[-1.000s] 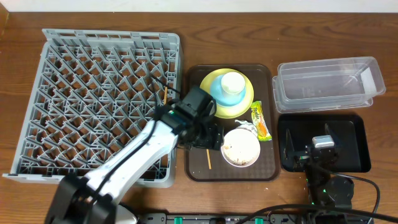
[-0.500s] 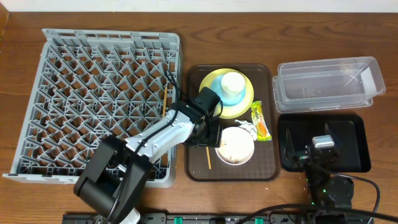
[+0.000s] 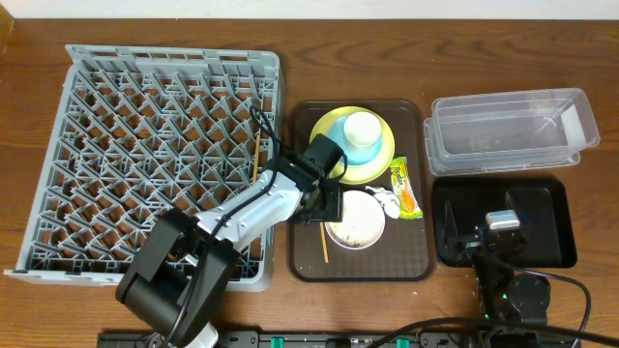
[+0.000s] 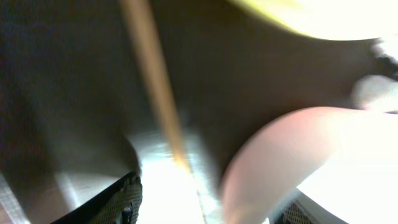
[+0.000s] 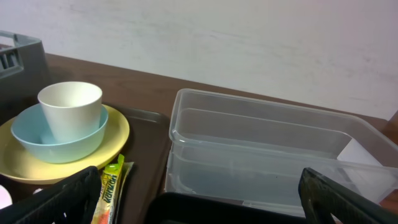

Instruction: Sort waste into correct bins and load items into the dishwasher

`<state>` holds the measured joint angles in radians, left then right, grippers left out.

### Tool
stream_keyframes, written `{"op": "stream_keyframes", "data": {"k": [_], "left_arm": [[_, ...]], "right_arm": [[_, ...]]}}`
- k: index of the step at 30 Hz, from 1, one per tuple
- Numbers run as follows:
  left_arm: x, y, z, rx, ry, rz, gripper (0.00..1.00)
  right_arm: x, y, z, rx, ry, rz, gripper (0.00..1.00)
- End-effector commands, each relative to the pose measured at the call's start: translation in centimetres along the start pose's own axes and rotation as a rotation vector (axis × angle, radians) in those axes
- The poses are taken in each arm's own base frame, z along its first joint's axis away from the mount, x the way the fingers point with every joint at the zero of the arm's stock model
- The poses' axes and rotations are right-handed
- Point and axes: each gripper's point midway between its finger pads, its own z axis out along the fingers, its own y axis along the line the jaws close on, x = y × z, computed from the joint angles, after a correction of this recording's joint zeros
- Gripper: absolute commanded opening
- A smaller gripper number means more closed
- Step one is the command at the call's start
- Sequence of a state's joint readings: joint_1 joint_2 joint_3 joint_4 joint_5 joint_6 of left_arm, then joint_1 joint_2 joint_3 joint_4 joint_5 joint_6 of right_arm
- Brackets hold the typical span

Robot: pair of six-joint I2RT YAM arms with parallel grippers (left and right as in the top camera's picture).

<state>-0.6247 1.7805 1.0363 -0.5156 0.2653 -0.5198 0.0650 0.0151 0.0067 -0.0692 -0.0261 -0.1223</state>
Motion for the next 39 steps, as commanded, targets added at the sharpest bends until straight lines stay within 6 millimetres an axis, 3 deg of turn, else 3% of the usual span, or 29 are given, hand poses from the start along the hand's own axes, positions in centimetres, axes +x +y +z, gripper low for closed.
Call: {"op": "stream_keyframes", "data": {"k": [1, 4, 7, 8, 12, 16, 21, 30, 33, 39], "left_arm": [[0.9, -3.6, -1.1, 0.192, 0.047, 0.06, 0.64], [0.6, -6.4, -3.6, 0.33, 0.024, 0.102, 0.65], [0.9, -8.6, -6.4, 0.445, 0.007, 0.141, 0.88], [1.1, -9.1, -7.3, 0.476, 0.003, 0.153, 0.91], [1.3, -10.1, -9.9, 0.534, -0.033, 0.185, 0.91], [1.2, -10.3, -10.8, 0.541, -0.061, 0.195, 0.91], [0.2, -8.5, -9.8, 0.432, -0.105, 0.161, 0.77], [-2.1, -2.6, -8.5, 0.104, -0.233, 0.029, 0.69], [-2.7, -1.1, -8.5, 0.021, -0.272, 0.016, 0.57], [-2.8, -0.4, -8.0, -0.021, -0.275, 0.01, 0.39]], "right_arm": [[0.1, 0.2, 0.0, -0.007, 0.003, -0.006, 0.99], [0.1, 0.2, 0.0, -0.007, 0.004, -0.006, 0.99], [0.1, 0.2, 0.0, -0.007, 0.004, -0.006, 0.99], [0.1, 0.2, 0.0, -0.007, 0.004, -0.006, 0.99], [0.1, 0.2, 0.0, -0.007, 0.004, -0.006, 0.99], [0.1, 0.2, 0.0, -0.007, 0.003, -0.006, 0.99], [0.1, 0.2, 0.0, -0.007, 0.004, -0.006, 0.99], [0.1, 0.2, 0.0, -0.007, 0.004, -0.006, 0.99], [0.1, 0.2, 0.0, -0.007, 0.004, -0.006, 0.99], [0.1, 0.2, 0.0, -0.007, 0.004, -0.006, 0.99]]}}
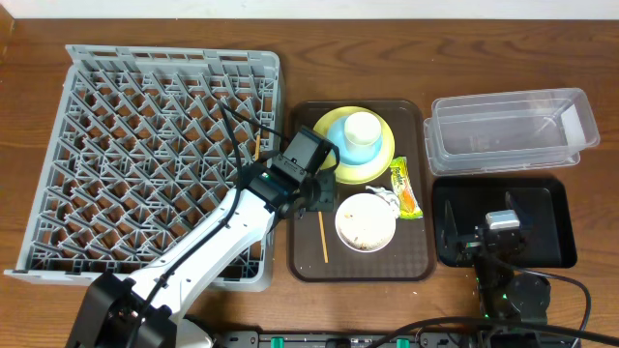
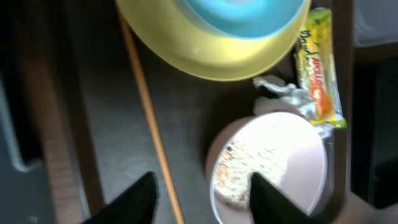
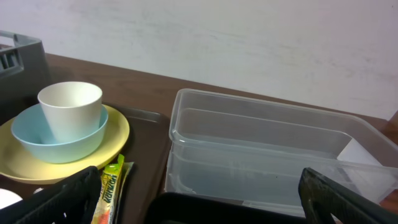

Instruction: Sort waste into correct bins and load items into the dishwasher

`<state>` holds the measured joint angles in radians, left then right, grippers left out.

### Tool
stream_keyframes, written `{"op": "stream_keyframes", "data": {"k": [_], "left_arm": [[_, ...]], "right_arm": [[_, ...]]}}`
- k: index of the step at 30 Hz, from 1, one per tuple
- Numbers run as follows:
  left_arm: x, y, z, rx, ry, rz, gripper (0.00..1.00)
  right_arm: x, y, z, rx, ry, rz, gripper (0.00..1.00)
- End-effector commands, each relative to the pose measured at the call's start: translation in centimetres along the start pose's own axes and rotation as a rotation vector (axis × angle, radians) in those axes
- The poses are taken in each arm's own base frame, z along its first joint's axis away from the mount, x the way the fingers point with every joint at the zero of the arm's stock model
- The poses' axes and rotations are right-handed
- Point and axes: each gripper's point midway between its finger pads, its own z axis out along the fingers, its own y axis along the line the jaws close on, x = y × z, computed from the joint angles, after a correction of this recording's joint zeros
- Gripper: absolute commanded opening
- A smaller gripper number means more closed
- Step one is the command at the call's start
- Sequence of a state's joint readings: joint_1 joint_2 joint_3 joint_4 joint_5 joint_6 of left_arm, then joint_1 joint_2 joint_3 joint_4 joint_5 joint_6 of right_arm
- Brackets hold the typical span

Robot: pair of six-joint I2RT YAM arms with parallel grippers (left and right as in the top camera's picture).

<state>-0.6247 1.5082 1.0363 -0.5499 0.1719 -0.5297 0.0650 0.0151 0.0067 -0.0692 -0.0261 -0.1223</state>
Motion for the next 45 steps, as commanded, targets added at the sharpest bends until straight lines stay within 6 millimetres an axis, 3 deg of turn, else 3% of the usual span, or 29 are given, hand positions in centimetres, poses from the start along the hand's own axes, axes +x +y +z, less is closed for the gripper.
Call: {"op": "stream_keyframes", "data": {"k": [1, 8, 18, 27, 34, 42, 45], "left_arm": [[-0.4, 1.6, 0.6, -0.091, -0.025, -0.008, 0.37], [0.8, 3.2, 3.2, -0.165, 0.045, -0.013, 0.32], [3.1, 5.4, 7.5, -0.248, 0.161, -0.043, 0.32], [5.0, 6.9, 9.9, -0.308, 0.233, -0.109, 0.32], [4.8, 6.8, 9.5, -0.305, 0.227, -0.117, 0.27], [2.4, 4.5, 6.2, -0.231, 0.128, -0.124, 0.32], [2.4, 3.9, 5.8, -0.217, 0.118, -0.126, 0.33]], "right_arm": [[0.1, 0.2, 0.0, -0.007, 0.004, -0.006, 0.99], [0.1, 0.2, 0.0, -0.007, 0.004, -0.006, 0.99], [0.1, 0.2, 0.0, -0.007, 0.004, -0.006, 0.99], [0.1, 0.2, 0.0, -0.007, 0.004, -0.006, 0.99], [0.1, 0.2, 0.0, -0.007, 0.004, -0.006, 0.99], [0.1, 0.2, 0.0, -0.007, 0.004, -0.006, 0.99], [0.1, 0.2, 0.0, -0.007, 0.004, -0.006, 0.99]]}}
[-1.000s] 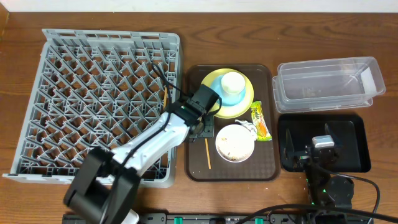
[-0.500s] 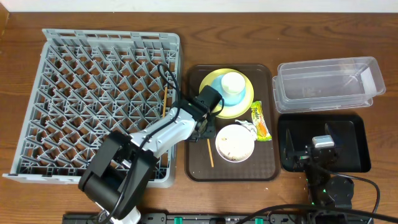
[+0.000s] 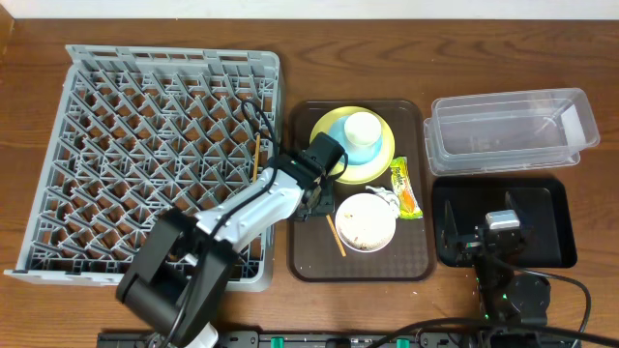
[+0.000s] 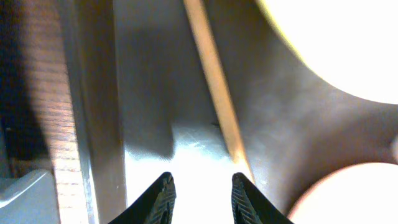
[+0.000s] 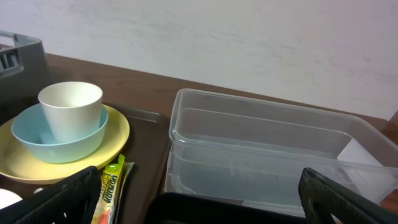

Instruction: Sort waste into correct bins and load items into the dishwasher

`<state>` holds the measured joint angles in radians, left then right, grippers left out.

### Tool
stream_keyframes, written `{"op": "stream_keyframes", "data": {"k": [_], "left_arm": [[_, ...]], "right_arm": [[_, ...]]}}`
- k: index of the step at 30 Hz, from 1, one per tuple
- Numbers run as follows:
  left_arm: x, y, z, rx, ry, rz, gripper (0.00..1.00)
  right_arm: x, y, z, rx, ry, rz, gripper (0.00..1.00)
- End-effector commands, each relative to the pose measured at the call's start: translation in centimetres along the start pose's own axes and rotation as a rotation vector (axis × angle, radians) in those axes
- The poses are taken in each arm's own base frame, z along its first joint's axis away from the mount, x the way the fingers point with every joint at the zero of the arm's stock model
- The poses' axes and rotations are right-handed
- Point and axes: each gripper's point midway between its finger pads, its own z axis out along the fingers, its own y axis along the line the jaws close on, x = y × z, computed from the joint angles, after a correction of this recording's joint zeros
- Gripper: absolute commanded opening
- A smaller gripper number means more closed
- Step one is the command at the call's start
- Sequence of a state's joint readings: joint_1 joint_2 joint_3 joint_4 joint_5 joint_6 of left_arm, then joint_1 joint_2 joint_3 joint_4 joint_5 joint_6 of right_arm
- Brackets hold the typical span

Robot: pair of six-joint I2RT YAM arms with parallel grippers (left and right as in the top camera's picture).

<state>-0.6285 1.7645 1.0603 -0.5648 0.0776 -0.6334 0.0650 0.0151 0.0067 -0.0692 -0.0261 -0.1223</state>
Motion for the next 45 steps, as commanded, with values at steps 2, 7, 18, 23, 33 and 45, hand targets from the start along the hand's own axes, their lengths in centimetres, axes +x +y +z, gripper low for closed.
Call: {"op": "stream_keyframes", "data": {"k": [2, 7, 18, 23, 33, 45], "left_arm": [[0.5, -0.4, -0.6, 0.003, -0.015, -0.003, 0.33], [0.9, -0.5, 0.5, -0.037, -0.022, 0.001, 0.33], [2.1, 0.1, 3.8, -0.099, 0.029, 0.014, 0.33], [2.3, 0.2, 4.0, -0.106, 0.037, 0.015, 0.21], [0.1, -0.9, -1.2, -0.042, -0.091, 0.036, 0.08], [-2.8, 0.5, -14.9, 0.01, -0.46, 0.165, 0.08]], "right_arm": [[0.1, 0.2, 0.0, -0.007, 0.004, -0.006, 0.99], [0.1, 0.2, 0.0, -0.007, 0.004, -0.006, 0.99], [0.1, 0.2, 0.0, -0.007, 0.003, -0.006, 0.99], [0.1, 0.2, 0.0, -0.007, 0.004, -0.006, 0.99], [0.1, 0.2, 0.0, -0.007, 0.004, -0.006, 0.99], [0.1, 0.2, 0.0, -0.007, 0.004, -0.006, 0.99]]}}
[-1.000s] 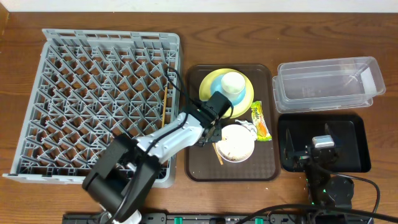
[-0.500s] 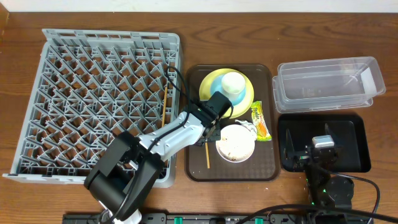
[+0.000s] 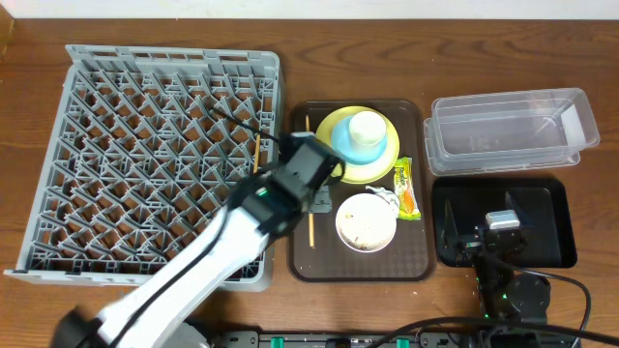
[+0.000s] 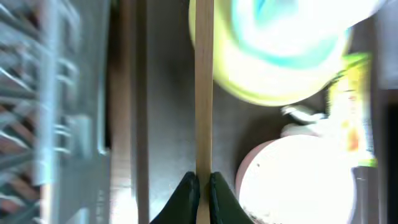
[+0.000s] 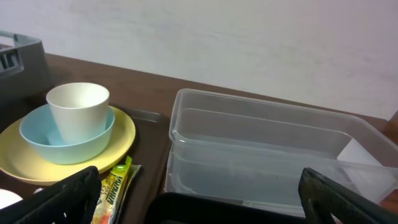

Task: Sort waste into correct bins and load items into the dishwasher
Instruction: 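Carry the chopsticks left and stand them in the rack's right edge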

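Observation:
My left gripper (image 4: 204,186) is shut on a wooden chopstick (image 4: 204,93), which runs straight out between its fingers. In the overhead view the chopstick (image 3: 311,230) lies along the left side of the brown tray (image 3: 416,266), with the left gripper (image 3: 312,200) over its middle. The grey dish rack (image 3: 145,145) stands left of the tray. A yellow plate (image 3: 387,164) carries a blue bowl and a white cup (image 3: 365,127). A used paper bowl (image 3: 366,220) sits in front of it. My right gripper (image 5: 199,202) hangs open over the black bin (image 3: 551,227).
A yellow snack wrapper (image 3: 406,187) and crumpled plastic (image 3: 386,196) lie at the tray's right side. A clear bin (image 3: 508,130) stands behind the black one. A second chopstick (image 3: 256,159) rests at the rack's right edge.
The left gripper, then open and low beside the slanted chopstick, is now shut on it and holds it straight along the tray. The plate stack sits slightly further right. The right arm is still.
The left gripper was first low on the tray beside the chopstick lying by the paper bowl. Then it was raised and open above it. Later it was low again with the chopstick skewed, and now it grips the chopstick.

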`<state>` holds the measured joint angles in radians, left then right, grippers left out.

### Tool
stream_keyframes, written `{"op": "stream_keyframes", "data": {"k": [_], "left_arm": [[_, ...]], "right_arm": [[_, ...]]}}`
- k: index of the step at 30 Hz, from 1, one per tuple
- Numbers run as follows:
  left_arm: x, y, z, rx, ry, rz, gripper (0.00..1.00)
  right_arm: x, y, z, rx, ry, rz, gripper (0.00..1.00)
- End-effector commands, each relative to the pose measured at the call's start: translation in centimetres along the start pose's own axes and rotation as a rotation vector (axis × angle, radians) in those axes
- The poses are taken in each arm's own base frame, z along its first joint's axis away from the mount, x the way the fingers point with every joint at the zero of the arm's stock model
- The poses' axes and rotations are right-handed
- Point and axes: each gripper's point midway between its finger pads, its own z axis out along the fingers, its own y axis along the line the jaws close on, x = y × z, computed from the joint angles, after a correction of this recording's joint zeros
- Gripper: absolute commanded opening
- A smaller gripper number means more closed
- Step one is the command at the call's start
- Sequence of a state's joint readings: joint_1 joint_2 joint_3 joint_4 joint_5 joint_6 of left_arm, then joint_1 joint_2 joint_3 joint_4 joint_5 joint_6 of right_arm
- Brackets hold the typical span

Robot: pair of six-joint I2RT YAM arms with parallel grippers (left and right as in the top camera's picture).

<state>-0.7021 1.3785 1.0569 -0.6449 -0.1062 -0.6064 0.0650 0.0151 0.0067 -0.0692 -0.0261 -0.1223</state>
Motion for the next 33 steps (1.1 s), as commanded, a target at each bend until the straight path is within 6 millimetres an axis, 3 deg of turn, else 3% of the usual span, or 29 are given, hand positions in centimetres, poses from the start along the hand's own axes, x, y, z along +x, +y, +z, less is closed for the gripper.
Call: {"op": "stream_keyframes", "data": {"k": [1, 4, 7, 16, 26, 28, 31, 33], "left_arm": [[-2.4, 1.9, -3.3, -0.071, -0.152, 0.126, 0.08], [-3.6, 3.9, -5.1, -0.169, -0.23, 0.183, 0.08], [-3.5, 5.1, -5.3, -0.232, -0.222, 0.253, 0.08], [-1.4, 9.2, -2.5, -0.377, -0.024, 0.306, 0.09], [0.3, 10.4, 0.9, -0.372, 0.131, 0.269, 0.09], [0.4, 10.7, 1.2, -0.381, 0.142, 0.263, 0.24], [0.3, 10.8, 1.2, -0.382, 0.141, 0.261, 0.31], [0.2, 10.7, 1.1, -0.379, 0.134, 0.259, 0.42]], "right_arm": [[0.1, 0.2, 0.0, -0.007, 0.004, -0.006, 0.99], [0.1, 0.2, 0.0, -0.007, 0.004, -0.006, 0.99], [0.1, 0.2, 0.0, -0.007, 0.004, -0.006, 0.99], [0.1, 0.2, 0.0, -0.007, 0.004, -0.006, 0.99], [0.1, 0.2, 0.0, -0.007, 0.003, -0.006, 0.99], [0.1, 0.2, 0.0, -0.007, 0.004, -0.006, 0.99], [0.1, 0.2, 0.0, -0.007, 0.004, -0.006, 0.99], [0.1, 0.2, 0.0, -0.007, 0.004, -0.006, 0.99]]}}
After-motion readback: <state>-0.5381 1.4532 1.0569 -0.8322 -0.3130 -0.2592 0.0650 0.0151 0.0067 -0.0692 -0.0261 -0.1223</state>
